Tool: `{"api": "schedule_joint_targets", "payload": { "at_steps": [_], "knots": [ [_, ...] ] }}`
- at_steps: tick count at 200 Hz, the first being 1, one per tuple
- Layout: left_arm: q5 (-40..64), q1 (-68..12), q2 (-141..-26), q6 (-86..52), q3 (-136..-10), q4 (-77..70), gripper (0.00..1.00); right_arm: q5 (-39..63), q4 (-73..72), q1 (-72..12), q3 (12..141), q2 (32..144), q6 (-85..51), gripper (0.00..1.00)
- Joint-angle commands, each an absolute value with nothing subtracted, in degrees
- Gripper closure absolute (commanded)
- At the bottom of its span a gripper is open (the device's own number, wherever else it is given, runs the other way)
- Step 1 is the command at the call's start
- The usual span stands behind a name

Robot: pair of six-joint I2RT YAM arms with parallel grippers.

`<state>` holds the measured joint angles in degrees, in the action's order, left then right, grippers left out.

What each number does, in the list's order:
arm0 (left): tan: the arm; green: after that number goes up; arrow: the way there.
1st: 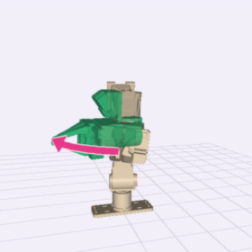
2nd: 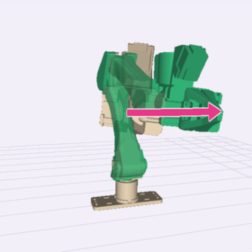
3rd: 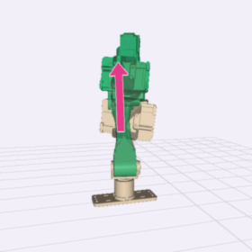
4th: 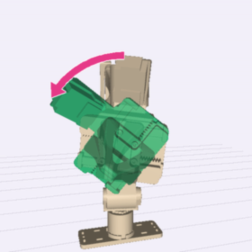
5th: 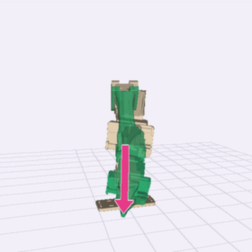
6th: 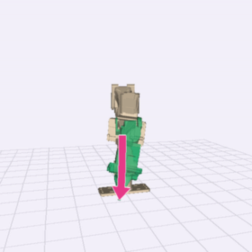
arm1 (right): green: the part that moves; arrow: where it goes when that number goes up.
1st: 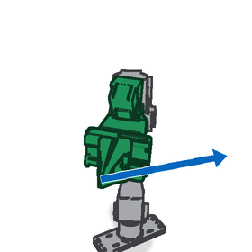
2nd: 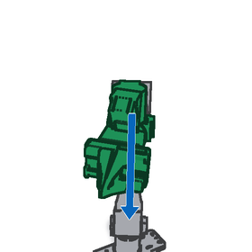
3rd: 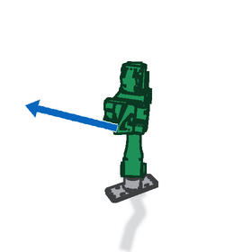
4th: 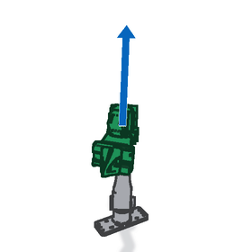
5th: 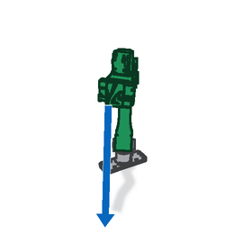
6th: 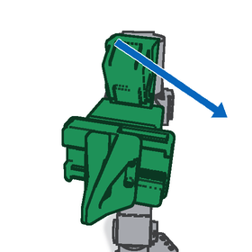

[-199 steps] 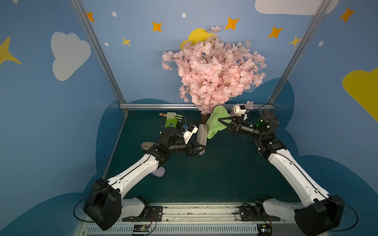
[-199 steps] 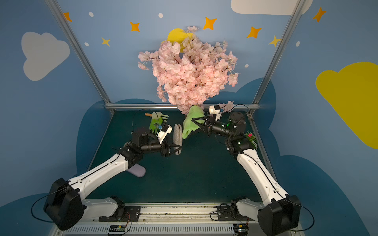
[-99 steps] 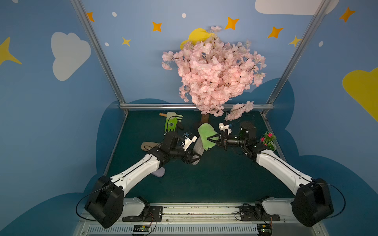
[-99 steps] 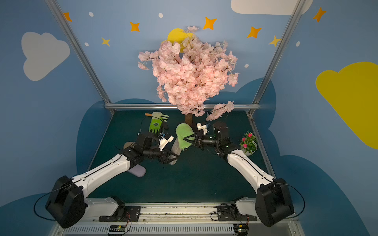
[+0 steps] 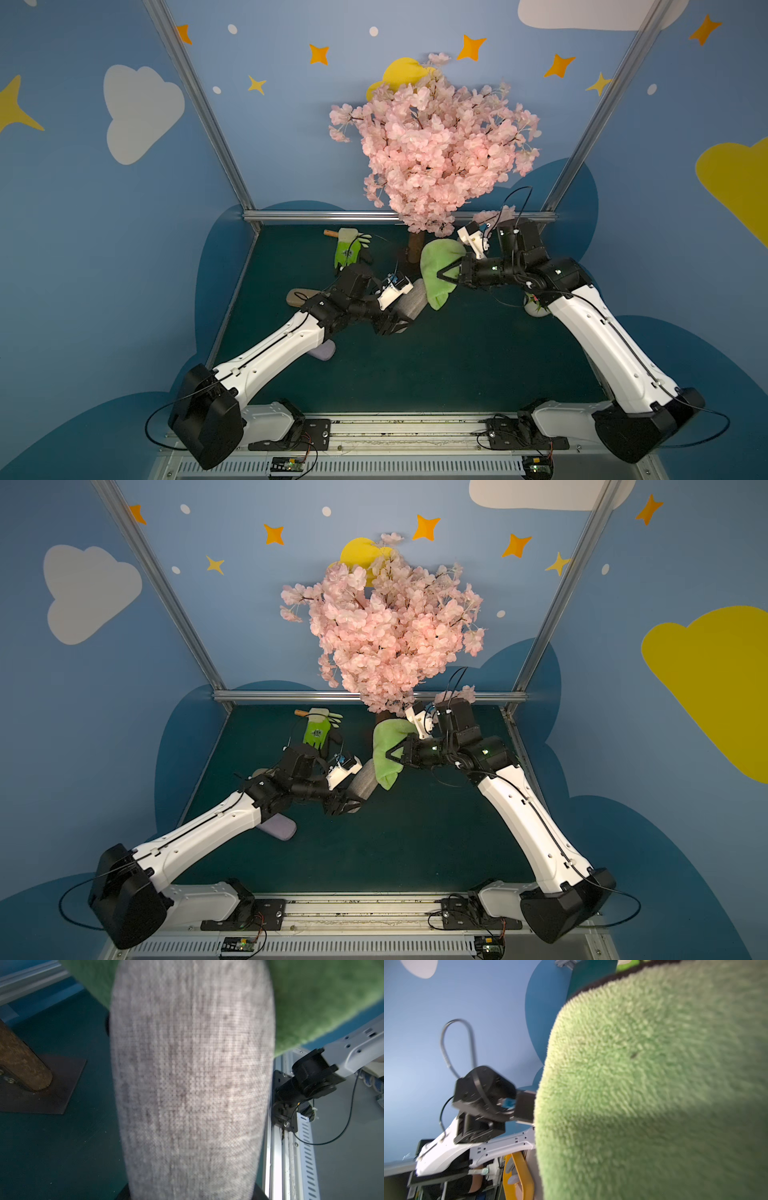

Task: Wipe the eyeglass case
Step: Wipe the dirt from the eyeglass case.

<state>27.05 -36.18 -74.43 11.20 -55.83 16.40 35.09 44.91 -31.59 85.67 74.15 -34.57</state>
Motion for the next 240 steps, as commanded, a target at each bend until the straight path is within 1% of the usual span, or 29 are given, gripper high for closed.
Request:
{"api": "schedule_joint_targets", "payload": {
  "at_steps": [1,18,28,45,66,81,90,107,119,131,140,155,168,180,197,214,229,240],
  "knots": [
    [24.0,-37.1,-76.3,15.9,-58.3,20.1,0.97,41.1,39.9,-37.0,82.1,75.1,-42.1,1.00],
    [23.8,-37.7,-76.9,16.0,-59.3,20.2,0.97,44.8,22.8,-40.3,71.4,75.1,-55.9,1.00],
    [23.8,-37.8,-76.8,16.0,-59.7,20.1,0.97,45.5,15.0,-41.1,66.1,75.4,-61.7,1.00],
    [23.8,-38.1,-76.3,15.8,-59.7,19.8,0.97,45.6,10.2,-39.7,60.7,75.7,-64.8,1.00],
    [23.4,-38.2,-75.1,16.2,-59.1,19.7,0.97,44.4,18.0,-32.3,59.1,74.1,-59.4,1.00],
    [23.1,-38.2,-74.1,16.7,-58.7,19.9,0.97,42.3,28.1,-25.8,60.8,72.6,-51.9,1.00],
    [23.0,-38.2,-73.6,16.9,-58.6,20.0,0.97,39.1,34.7,-23.3,63.5,72.3,-46.2,1.00],
    [23.1,-38.3,-73.3,17.2,-58.6,20.2,0.97,31.7,46.2,-21.8,71.3,73.1,-36.8,1.00],
    [22.6,-38.4,-73.4,17.7,-58.6,20.6,0.97,27.3,52.4,-21.8,76.4,74.2,-33.3,1.00],
    [22.2,-38.5,-73.3,18.1,-58.5,20.8,0.97,26.6,54.3,-21.5,79.5,74.6,-31.3,1.00],
    [22.3,-38.5,-73.2,18.2,-58.4,20.7,0.97,27.9,53.4,-21.4,80.0,74.3,-30.6,1.00],
    [22.7,-38.7,-73.4,18.2,-58.7,20.7,0.97,33.2,49.6,-21.9,79.8,74.0,-31.9,1.00],
    [23.2,-39.0,-73.3,17.7,-59.0,19.9,0.97,35.3,47.6,-24.3,79.4,75.2,-34.0,1.00],
    [23.9,-39.1,-73.3,16.5,-59.3,18.3,0.97,38.7,42.7,-27.3,76.4,76.4,-39.9,1.00],
    [24.9,-39.2,-72.6,13.6,-59.3,14.4,0.97,46.0,22.9,-33.0,68.3,77.6,-52.5,1.00],
    [24.8,-39.3,-71.5,10.6,-58.5,9.6,0.97,49.0,3.9,-37.4,61.5,79.8,-64.7,1.00],
    [24.4,-39.3,-70.9,7.6,-57.5,5.0,0.97,49.4,-5.6,-39.0,59.1,81.2,-70.9,1.00],
    [23.7,-39.3,-71.0,6.3,-57.2,3.0,0.97,49.2,-8.8,-40.2,59.1,82.0,-73.0,1.00]
  ]
}}
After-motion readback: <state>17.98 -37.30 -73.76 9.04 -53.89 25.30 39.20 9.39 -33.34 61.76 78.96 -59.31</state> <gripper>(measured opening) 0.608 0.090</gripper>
